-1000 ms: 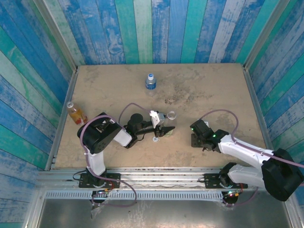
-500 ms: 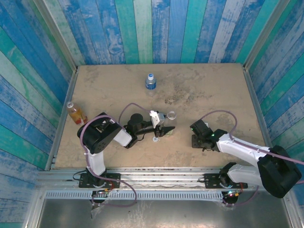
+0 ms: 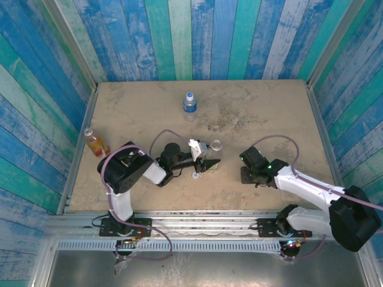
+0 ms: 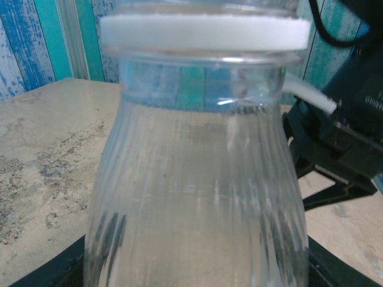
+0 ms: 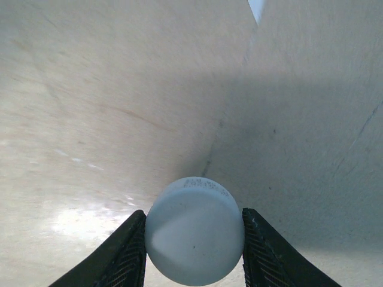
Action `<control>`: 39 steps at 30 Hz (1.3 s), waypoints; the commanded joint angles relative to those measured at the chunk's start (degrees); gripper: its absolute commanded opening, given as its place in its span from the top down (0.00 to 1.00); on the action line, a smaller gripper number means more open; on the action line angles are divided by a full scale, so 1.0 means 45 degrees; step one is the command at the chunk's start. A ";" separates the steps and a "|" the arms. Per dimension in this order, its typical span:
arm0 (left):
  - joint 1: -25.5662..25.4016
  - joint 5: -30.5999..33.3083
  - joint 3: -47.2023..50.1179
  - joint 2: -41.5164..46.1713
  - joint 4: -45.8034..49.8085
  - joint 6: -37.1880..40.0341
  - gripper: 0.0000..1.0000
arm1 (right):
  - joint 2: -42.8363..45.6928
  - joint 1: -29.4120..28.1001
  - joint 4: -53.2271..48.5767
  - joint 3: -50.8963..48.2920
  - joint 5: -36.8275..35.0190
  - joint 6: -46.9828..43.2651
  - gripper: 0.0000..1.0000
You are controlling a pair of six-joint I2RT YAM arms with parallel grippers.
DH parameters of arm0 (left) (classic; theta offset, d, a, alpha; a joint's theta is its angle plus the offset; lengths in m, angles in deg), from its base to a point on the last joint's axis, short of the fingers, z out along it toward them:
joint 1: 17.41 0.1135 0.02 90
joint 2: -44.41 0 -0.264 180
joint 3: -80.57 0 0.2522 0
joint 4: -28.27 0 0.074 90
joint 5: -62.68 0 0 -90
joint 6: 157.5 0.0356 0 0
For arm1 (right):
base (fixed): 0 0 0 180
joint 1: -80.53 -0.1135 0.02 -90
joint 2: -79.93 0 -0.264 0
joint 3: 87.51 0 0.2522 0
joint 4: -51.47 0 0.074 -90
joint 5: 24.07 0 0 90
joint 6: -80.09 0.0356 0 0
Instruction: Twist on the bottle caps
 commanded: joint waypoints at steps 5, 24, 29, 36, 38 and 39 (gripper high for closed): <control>-0.0007 -0.0061 0.0036 -0.0522 -0.0029 0.0083 0.38 | 0.0176 -0.0450 -0.2493 0.3219 0.0562 -0.1542 0.59; -0.0007 -0.0175 -0.0003 -0.0656 0.0097 0.0287 0.41 | -0.1775 -0.1623 -0.3880 0.8945 0.2459 -0.2986 0.59; -0.0007 -0.0190 -0.0003 -0.0652 0.0230 0.0427 0.40 | -0.2376 -0.1655 -0.4046 0.9390 0.2557 -0.3240 0.59; -0.0007 -0.0218 -0.0003 -0.0575 0.0509 0.0688 0.40 | -0.3184 -0.1672 -0.4305 0.9916 0.2757 -0.3631 0.59; -0.0006 -0.0265 -0.0003 -0.0583 0.0562 0.0726 0.40 | -0.3378 -0.1682 -0.4443 1.0072 0.2758 -0.3714 0.59; -0.0017 -0.0252 -0.0003 -0.0572 0.0555 0.0759 0.40 | -0.3445 -0.1693 -0.4484 1.0135 0.2755 -0.3758 0.59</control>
